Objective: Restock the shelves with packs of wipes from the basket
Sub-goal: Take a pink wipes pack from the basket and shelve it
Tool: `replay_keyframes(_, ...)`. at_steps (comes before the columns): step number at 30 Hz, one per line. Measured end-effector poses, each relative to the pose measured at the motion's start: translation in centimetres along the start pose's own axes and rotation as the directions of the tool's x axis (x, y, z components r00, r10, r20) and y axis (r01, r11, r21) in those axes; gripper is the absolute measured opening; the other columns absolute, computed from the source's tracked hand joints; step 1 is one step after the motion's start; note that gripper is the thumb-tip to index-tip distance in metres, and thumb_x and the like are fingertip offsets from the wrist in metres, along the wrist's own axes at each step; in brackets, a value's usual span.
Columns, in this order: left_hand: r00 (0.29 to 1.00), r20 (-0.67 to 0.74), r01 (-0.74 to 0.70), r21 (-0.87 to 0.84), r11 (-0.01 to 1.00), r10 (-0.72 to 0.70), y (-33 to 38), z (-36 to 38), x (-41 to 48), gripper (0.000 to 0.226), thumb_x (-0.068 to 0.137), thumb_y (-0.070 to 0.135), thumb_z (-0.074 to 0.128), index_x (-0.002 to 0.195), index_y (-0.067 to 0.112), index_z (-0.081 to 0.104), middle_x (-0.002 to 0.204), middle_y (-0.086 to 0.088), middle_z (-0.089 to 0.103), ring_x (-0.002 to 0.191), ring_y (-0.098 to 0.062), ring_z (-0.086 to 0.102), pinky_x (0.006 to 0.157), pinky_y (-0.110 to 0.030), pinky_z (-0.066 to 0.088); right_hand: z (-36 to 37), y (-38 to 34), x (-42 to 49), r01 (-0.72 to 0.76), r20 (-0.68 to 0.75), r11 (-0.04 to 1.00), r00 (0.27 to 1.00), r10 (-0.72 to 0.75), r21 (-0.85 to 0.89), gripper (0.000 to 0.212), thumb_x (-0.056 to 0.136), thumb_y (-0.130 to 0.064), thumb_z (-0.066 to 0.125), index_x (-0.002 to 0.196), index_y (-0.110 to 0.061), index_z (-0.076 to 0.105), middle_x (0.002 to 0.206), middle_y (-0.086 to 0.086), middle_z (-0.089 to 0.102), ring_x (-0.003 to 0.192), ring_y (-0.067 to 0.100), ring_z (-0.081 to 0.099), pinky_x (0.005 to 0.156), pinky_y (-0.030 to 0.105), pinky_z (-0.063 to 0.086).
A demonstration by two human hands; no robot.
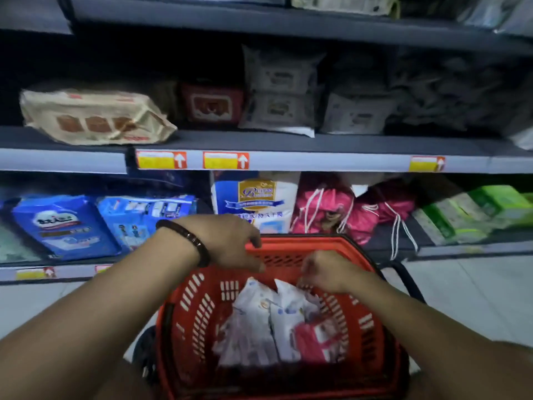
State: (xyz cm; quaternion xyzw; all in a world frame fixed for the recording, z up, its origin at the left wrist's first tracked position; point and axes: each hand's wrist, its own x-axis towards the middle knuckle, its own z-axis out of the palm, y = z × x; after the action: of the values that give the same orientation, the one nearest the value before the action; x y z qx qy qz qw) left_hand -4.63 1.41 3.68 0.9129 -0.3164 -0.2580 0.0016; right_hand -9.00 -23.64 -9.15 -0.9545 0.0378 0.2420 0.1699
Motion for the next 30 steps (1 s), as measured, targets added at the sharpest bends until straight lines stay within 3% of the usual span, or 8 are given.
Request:
replay_keyframes(5,0.970,0.243,-0.018,0.046,0.999,0.006,3.1,5.0,3.3,0.063,0.097,0.064,0.059,0.150,0.029,0.054,0.148,-0.001,0.059,0.133,-0.025,0.057,0.105,-0.032,0.044,8.7,6.1,-0.9,-0.162,0.209,0.964,0.956,0.206,-0.212,0.056,0.094,-0.042,0.072,0.138,-0.010,0.063,0.138,0.017,0.066,0.127,0.032,0.064,0.098,0.032,0.052)
replay_keyframes(9,0.941,0.338,-0.030,0.168,0.985,-0.029,4.6,6.1,6.2,0.067,0.101,0.063,0.052,0.149,0.016,0.056,0.150,-0.008,0.058,0.134,-0.030,0.057,0.108,-0.037,0.046,13.7,7.8,-1.3,-0.045,0.291,0.951,0.946,0.139,-0.306,0.079,0.093,-0.028,0.073,0.161,-0.018,0.033,0.158,0.015,0.042,0.144,0.036,0.046,0.116,0.043,0.043)
replay_keyframes(12,0.971,0.224,-0.111,0.106,0.988,0.085,5.2,6.7,7.9,0.060,0.102,0.058,0.055,0.146,0.018,0.057,0.147,-0.009,0.061,0.131,-0.031,0.058,0.107,-0.038,0.048,14.9,8.1,-0.6,0.092,0.261,0.881,0.965,0.037,-0.465,0.109,0.085,-0.022,0.079,0.166,-0.019,0.006,0.166,0.017,0.023,0.151,0.039,0.031,0.118,0.051,0.041)
replay_keyframes(17,0.935,0.335,-0.142,0.063,0.988,0.113,5.4,7.9,8.7,0.064,0.102,0.058,0.055,0.155,0.023,0.047,0.156,-0.004,0.053,0.140,-0.028,0.052,0.110,-0.037,0.043,14.4,8.8,0.3,0.283,0.307,0.802,0.943,-0.131,-0.526,0.107,0.083,-0.030,0.083,0.165,-0.018,0.016,0.167,0.012,0.029,0.151,0.035,0.035,0.119,0.046,0.037)
replay_keyframes(21,0.907,0.419,-0.130,0.167,0.977,0.049,4.6,7.8,8.6,0.064,0.104,0.057,0.051,0.155,0.018,0.049,0.158,-0.008,0.051,0.142,-0.030,0.050,0.112,-0.039,0.043,13.1,8.8,0.7,0.259,0.273,0.897,0.948,-0.165,-0.357,0.100,0.078,-0.045,0.082,0.160,-0.028,0.027,0.154,0.007,0.049,0.139,0.030,0.053,0.111,0.036,0.047)
replay_keyframes(25,0.933,0.355,-0.101,0.100,0.990,0.060,3.0,6.5,8.1,0.062,0.102,0.055,0.056,0.155,0.023,0.048,0.156,-0.005,0.053,0.140,-0.027,0.051,0.107,-0.033,0.041,8.2,7.4,1.9,0.032,0.231,0.994,0.971,-0.055,0.103,0.094,0.067,-0.036,0.094,0.150,-0.036,0.049,0.113,-0.012,0.073,0.104,0.012,0.070,0.088,0.022,0.051)
replay_keyframes(27,0.959,0.278,-0.082,0.084,0.993,0.056,2.4,6.2,7.6,0.068,0.097,0.055,0.066,0.152,0.020,0.050,0.153,-0.004,0.056,0.135,-0.026,0.054,0.106,-0.032,0.042,5.4,6.6,2.8,-0.005,0.229,0.949,0.971,-0.071,0.317,0.087,0.067,-0.027,0.096,0.145,-0.028,0.058,0.111,-0.011,0.077,0.103,0.010,0.072,0.094,0.026,0.053)
replay_keyframes(30,0.977,0.182,-0.098,-0.093,0.991,0.114,1.9,5.7,6.5,0.084,0.089,0.048,0.079,0.158,0.026,0.037,0.151,0.017,0.044,0.144,-0.015,0.045,0.109,-0.021,0.033,1.5,4.7,3.0,0.061,0.153,0.865,0.976,-0.157,0.499,0.077,0.057,-0.040,0.092,0.130,-0.036,0.069,0.122,-0.009,0.075,0.117,0.020,0.068,0.106,0.043,0.050)
